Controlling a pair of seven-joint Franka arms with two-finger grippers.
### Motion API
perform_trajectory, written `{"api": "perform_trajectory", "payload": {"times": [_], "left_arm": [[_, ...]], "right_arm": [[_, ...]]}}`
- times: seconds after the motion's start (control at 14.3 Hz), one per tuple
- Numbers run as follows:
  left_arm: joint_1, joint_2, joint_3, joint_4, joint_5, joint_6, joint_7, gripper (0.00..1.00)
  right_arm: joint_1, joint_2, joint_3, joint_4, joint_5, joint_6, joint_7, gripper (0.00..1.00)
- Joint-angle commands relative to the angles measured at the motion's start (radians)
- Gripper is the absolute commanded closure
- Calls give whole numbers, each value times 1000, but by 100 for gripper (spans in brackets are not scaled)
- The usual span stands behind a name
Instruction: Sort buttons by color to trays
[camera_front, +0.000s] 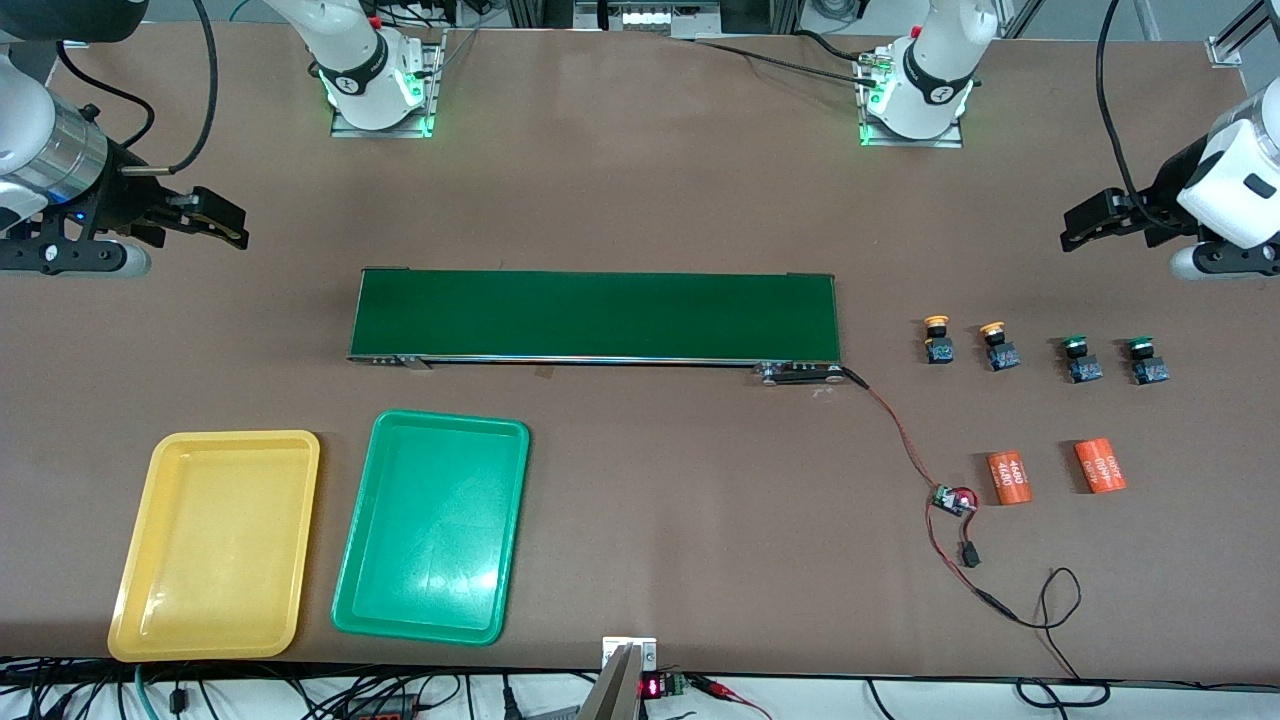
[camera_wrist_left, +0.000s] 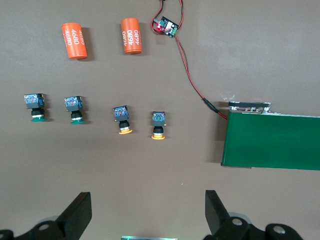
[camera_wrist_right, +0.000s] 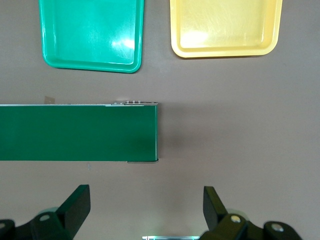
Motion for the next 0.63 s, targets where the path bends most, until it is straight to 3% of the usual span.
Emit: {"api": "perform_trajectory", "payload": {"times": [0.0,0.56], "left_arm": [[-11,14,0,26,19,-7,15,0],[-13,20,0,27,19,-12,8,0]], "right_arm": [[7,-13,-5,0,-13,-14,16,0],[7,-10,-5,6,-11,-9,23,0]]}}
